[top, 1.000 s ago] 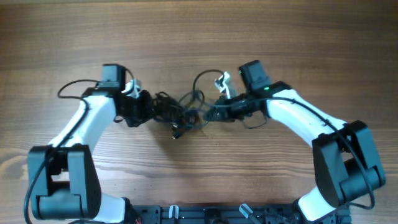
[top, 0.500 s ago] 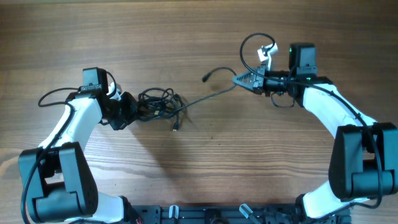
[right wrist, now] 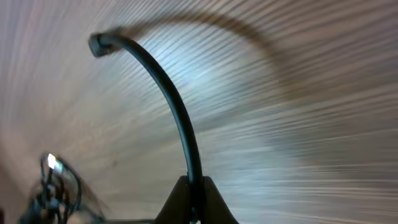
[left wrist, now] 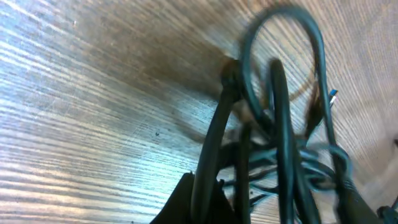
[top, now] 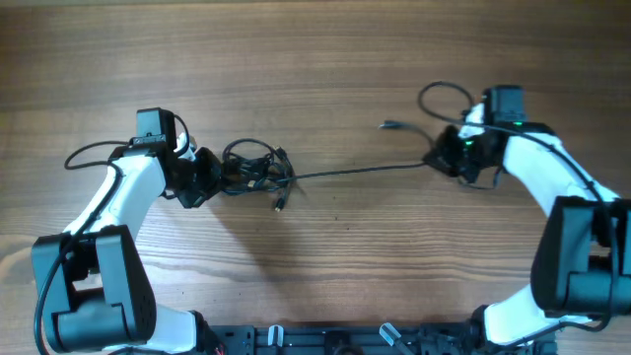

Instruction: Untangle cables

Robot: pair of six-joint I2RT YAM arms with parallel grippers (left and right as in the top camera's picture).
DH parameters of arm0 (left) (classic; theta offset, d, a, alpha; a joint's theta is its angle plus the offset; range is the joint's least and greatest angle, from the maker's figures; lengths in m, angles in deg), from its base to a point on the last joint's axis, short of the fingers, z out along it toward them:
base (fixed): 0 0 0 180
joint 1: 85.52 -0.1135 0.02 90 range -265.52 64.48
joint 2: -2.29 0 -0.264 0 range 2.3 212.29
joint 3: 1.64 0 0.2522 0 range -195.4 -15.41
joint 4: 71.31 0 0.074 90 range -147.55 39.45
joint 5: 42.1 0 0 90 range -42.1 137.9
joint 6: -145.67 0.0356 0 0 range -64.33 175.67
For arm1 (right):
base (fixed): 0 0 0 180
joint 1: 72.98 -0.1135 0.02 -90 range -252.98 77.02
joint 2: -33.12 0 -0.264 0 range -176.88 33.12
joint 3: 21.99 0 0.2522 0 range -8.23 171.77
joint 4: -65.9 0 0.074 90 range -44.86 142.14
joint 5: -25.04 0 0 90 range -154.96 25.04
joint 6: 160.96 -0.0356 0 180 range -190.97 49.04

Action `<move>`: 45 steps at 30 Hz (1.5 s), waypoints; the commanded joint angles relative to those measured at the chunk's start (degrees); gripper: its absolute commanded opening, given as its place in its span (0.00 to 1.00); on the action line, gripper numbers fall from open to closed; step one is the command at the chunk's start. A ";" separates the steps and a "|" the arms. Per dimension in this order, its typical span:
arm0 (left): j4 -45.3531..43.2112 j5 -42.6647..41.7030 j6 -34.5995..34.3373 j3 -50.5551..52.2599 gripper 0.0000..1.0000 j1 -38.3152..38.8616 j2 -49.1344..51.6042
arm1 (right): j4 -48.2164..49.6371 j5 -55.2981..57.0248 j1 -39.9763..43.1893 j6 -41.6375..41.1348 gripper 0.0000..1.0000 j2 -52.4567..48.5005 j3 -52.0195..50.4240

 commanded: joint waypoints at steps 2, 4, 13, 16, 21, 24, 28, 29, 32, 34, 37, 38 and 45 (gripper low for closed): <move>0.42 13.86 -2.51 0.57 0.04 -5.70 0.74 | 1.05 3.34 18.69 1.27 0.04 1.46 0.50; 0.81 13.84 -2.91 0.61 0.04 -6.75 0.74 | 1.07 -2.43 23.82 1.31 0.04 1.44 0.50; 0.76 11.47 -3.08 0.61 0.04 -6.97 0.74 | -4.85 -11.08 25.09 8.09 0.08 1.44 0.50; 0.26 9.86 -3.04 0.61 0.04 -6.40 0.74 | -6.19 -7.17 19.06 10.03 0.54 1.44 0.50; -0.68 8.90 -2.10 0.61 0.04 -4.13 0.74 | -6.47 -5.66 11.15 11.72 0.72 1.46 0.50; -3.10 0.20 6.67 0.61 0.04 -2.08 0.74 | -6.71 -8.87 6.21 17.79 0.69 2.58 0.79; -5.27 -3.65 10.78 0.61 0.04 1.05 0.74 | -6.73 -19.12 -1.36 22.91 0.66 4.66 1.09; -5.64 -3.65 10.78 0.61 0.04 1.97 0.74 | -6.12 -19.19 -3.98 22.84 0.66 4.68 1.09; -6.73 -3.58 10.78 0.61 0.04 3.76 0.74 | -1.77 -19.10 -11.63 19.10 0.67 4.68 1.07; -7.21 -3.58 10.73 0.61 0.04 4.48 0.74 | 2.51 -19.08 -16.28 9.94 0.67 4.66 0.96; -7.21 -3.37 10.73 0.61 0.04 4.55 0.74 | 10.08 -19.06 -23.54 1.88 0.65 4.66 0.87; -7.21 -3.37 10.73 0.61 0.04 4.55 0.74 | 13.07 -18.60 -26.01 0.63 0.65 4.66 0.87; -7.19 -3.41 10.69 0.61 0.04 4.55 0.74 | 21.22 -0.33 -40.72 -21.27 0.35 1.07 0.87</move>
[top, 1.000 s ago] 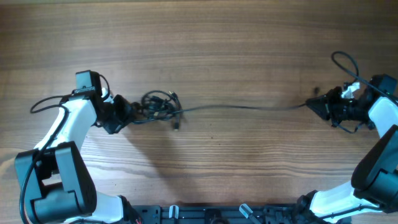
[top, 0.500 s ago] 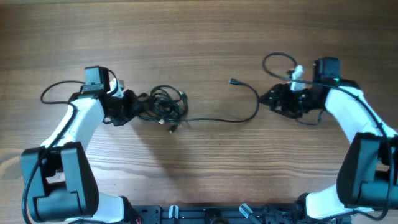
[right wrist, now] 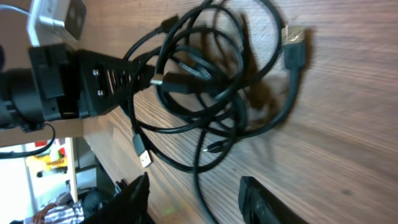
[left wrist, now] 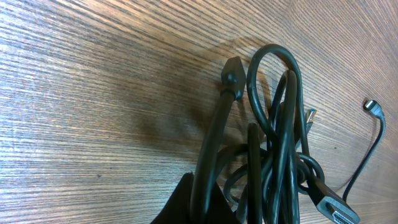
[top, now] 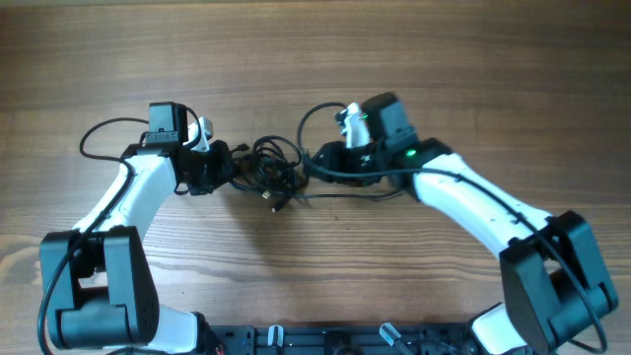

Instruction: Untangle cables

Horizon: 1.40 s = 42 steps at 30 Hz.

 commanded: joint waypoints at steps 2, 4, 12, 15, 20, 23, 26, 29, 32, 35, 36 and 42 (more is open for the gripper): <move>0.02 -0.90 1.31 0.44 0.04 0.33 0.74 | 3.34 12.04 -5.92 -15.78 0.35 -4.33 0.90; 0.22 -0.90 1.29 0.44 0.04 0.33 0.74 | 7.78 14.86 -8.50 -20.68 0.35 -7.15 0.87; 0.22 -0.96 0.87 0.44 0.04 0.33 0.74 | 17.66 26.93 -12.68 -34.67 0.25 -12.81 0.87; 0.22 -1.11 0.87 0.44 0.04 0.33 0.74 | 18.05 32.04 -12.83 -37.79 0.23 -14.34 0.87; 0.20 -1.11 0.90 0.44 0.04 0.33 0.74 | 21.49 34.42 -12.83 -37.73 0.18 -16.87 0.87; 0.22 -1.09 0.92 0.44 0.04 0.33 0.74 | 21.75 35.76 -12.76 -34.51 0.04 -17.09 0.90; 0.20 -1.03 0.94 0.44 0.04 0.33 0.74 | 21.77 35.52 -12.33 -32.96 0.04 -16.57 0.90; 0.33 1.46 0.92 0.44 0.04 0.33 0.74 | 21.86 30.40 -10.86 -24.74 0.04 -12.72 0.90; 0.68 3.80 0.83 0.48 0.04 0.33 0.74 | 18.45 28.98 -8.31 -18.80 0.04 -5.49 0.90; 1.09 7.23 -2.16 0.55 0.04 0.33 0.76 | 14.82 26.88 -5.95 -14.29 0.04 1.11 0.90; 1.29 8.44 -3.10 0.55 0.04 0.33 0.76 | 13.25 24.68 -4.94 -13.25 0.04 3.26 0.90; 1.51 8.94 -3.85 0.55 0.04 0.33 0.76 | 8.02 17.05 -1.55 -10.49 0.05 8.11 0.90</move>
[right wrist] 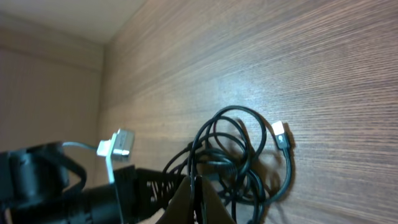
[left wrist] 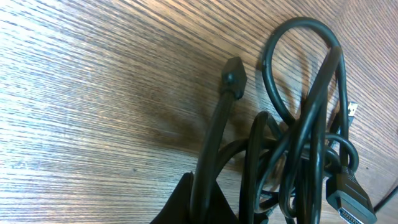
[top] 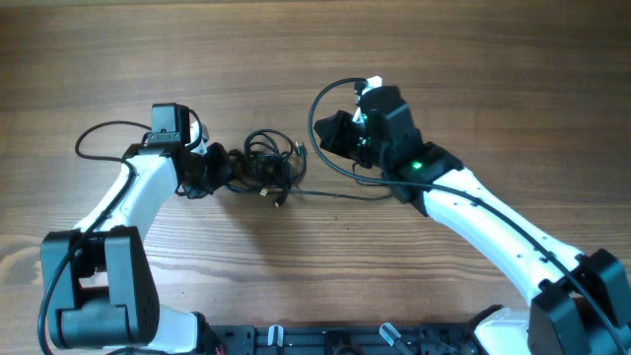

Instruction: Untangle cables

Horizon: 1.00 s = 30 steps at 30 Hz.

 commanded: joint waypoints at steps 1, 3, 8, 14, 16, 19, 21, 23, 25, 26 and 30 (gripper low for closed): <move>-0.09 1.18 -0.94 0.50 0.04 0.00 0.76 | -1.81 -4.11 -0.26 1.57 0.22 -1.01 0.44; -0.13 0.09 -0.52 0.50 0.04 0.00 0.76 | -1.77 -4.24 -1.49 0.48 0.46 -2.64 0.22; -0.20 -1.73 -0.09 0.50 0.04 0.28 0.76 | 3.96 -3.56 -4.81 -2.34 0.42 -10.54 0.22; -0.42 -1.73 -0.09 0.50 0.04 3.96 0.85 | 11.96 -2.49 -7.50 -2.34 0.28 -19.96 0.22; -0.87 -1.68 -0.09 0.50 0.04 5.18 0.85 | 13.73 -2.43 -7.50 -2.34 0.31 -21.94 0.22; -1.14 -1.68 -0.09 0.50 0.04 5.97 0.85 | 13.03 -0.57 -7.50 -3.13 0.32 -22.62 0.22; -1.11 -1.64 -0.07 0.50 0.04 5.99 0.85 | 12.90 -2.25 -7.34 -3.08 0.34 -22.40 0.22; -1.14 -1.46 -0.07 0.50 0.04 6.01 0.85 | 15.45 -5.97 -6.47 -2.01 0.36 -21.20 0.22; -1.16 -1.46 -0.07 0.50 0.04 5.99 0.85 | 14.34 -5.97 -5.14 0.24 0.37 -18.99 0.22; -1.16 -1.46 -0.07 0.50 0.04 6.01 0.85 | 12.68 -5.92 -4.24 1.03 0.37 -17.86 0.22; -1.33 -1.49 0.24 0.50 0.04 6.01 0.85 | 8.44 -4.83 -1.01 1.73 0.41 -17.03 0.22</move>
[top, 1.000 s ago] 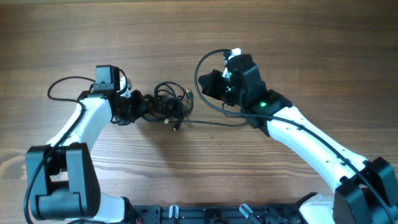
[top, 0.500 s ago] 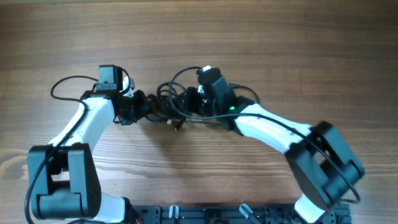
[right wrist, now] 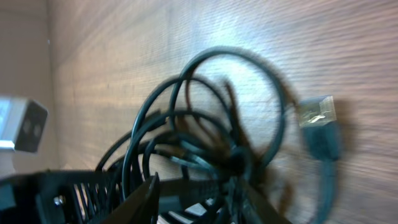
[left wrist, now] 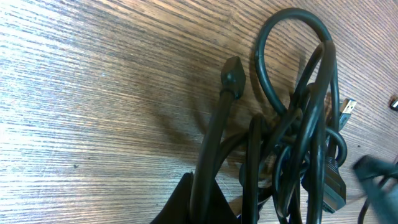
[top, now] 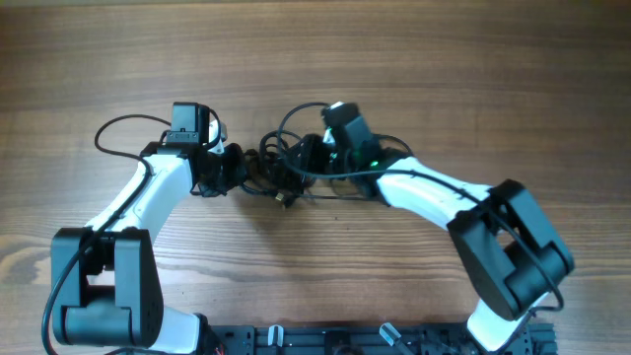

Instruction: Untangle cables

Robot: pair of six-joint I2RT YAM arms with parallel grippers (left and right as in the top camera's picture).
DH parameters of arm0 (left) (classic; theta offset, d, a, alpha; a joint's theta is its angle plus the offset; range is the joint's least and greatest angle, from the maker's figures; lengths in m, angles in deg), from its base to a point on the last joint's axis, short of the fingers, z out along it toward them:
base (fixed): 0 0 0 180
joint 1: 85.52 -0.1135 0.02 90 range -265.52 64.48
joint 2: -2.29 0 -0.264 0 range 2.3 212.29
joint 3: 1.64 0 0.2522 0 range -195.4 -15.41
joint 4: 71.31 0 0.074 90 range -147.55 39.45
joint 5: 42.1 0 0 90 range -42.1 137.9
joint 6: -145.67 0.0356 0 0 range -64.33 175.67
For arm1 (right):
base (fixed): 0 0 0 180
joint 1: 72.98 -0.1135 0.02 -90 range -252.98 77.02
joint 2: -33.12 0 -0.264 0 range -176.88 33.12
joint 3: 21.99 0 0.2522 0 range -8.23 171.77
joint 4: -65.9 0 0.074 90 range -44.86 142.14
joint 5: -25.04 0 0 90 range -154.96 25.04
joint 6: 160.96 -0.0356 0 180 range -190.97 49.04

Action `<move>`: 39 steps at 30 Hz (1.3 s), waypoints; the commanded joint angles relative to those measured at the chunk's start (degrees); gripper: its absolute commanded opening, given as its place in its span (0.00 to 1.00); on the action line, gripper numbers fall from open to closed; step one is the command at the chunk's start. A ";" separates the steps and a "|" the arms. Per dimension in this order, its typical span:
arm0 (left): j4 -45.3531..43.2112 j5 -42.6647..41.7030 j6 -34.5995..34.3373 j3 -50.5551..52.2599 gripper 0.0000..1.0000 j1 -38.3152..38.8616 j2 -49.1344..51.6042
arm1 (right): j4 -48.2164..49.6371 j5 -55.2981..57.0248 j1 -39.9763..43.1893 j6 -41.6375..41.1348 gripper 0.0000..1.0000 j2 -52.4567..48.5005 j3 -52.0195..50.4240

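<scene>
A knot of black cables (top: 268, 168) lies on the wooden table between my two grippers. My left gripper (left wrist: 202, 200) is shut on a thick black cable (left wrist: 219, 137) at the knot's left side; that cable's end plug (left wrist: 232, 74) rests on the wood. My right gripper (right wrist: 199, 200) is low at the knot's right side, open, with several strands between its fingers (right wrist: 148, 196). A silver USB plug (right wrist: 318, 112) lies just beyond the loops. In the overhead view the right gripper (top: 300, 158) nearly touches the left gripper (top: 225, 170).
A thin black cable (top: 340, 195) trails from the knot to the right under my right arm. My right arm (top: 434, 192) crosses the table's middle. Bare wood (top: 394, 59) shows at the back and front.
My right gripper was shut on a thin cable above the knot's right side; now it is open, lower and further left, at the knot. My left gripper stays shut on the thick cable.
At first my right gripper, shut on a thin cable, was far right with the cable stretched from the knot. Then it was open at the knot. Then it was shut on a strand above the knot, and now open again there. My left gripper held the knot throughout.
</scene>
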 commanded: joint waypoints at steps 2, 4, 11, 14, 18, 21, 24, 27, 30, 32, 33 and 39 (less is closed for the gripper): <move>-0.20 -0.48 3.04 0.50 0.04 0.76 0.85 | -2.05 -0.17 1.77 0.76 0.42 0.57 0.26; -0.50 -0.46 4.85 0.50 0.04 1.18 0.85 | -2.03 -0.44 1.68 -1.11 0.42 -0.44 0.26; -1.90 2.67 11.28 0.66 0.04 2.95 0.87 | 0.04 -4.20 1.68 -9.70 0.33 -4.09 0.24; -2.36 3.48 11.28 0.81 0.04 3.06 0.96 | -2.73 -4.13 1.68 -10.80 0.31 -4.96 0.24; -2.58 3.67 11.26 0.81 0.04 3.06 0.96 | -7.80 -3.28 1.73 -10.62 0.32 -4.96 0.24; -2.56 3.65 11.21 0.81 0.04 3.06 0.96 | -11.30 -3.32 1.29 -10.49 0.32 -4.96 0.24; -2.54 3.67 11.02 0.81 0.04 3.06 0.96 | -10.80 -3.26 1.42 -3.96 0.31 -4.96 0.26; -2.54 3.65 11.02 0.81 0.04 3.06 0.96 | -8.41 -6.99 3.85 0.46 0.31 -4.26 0.61; -2.67 3.65 10.80 0.81 0.04 3.06 0.96 | -9.44 -10.84 7.67 1.33 0.35 -2.75 0.92; -2.75 3.65 10.62 0.81 0.04 3.06 0.96 | -12.15 -12.00 9.27 1.38 0.35 -2.38 0.90; -2.75 3.65 10.62 0.81 0.04 3.06 0.96 | -14.75 -12.11 9.73 1.40 0.35 -2.38 0.90; -2.97 3.41 10.60 0.81 0.04 3.06 0.96 | -15.56 -12.13 6.95 -0.28 0.34 -2.95 -1.07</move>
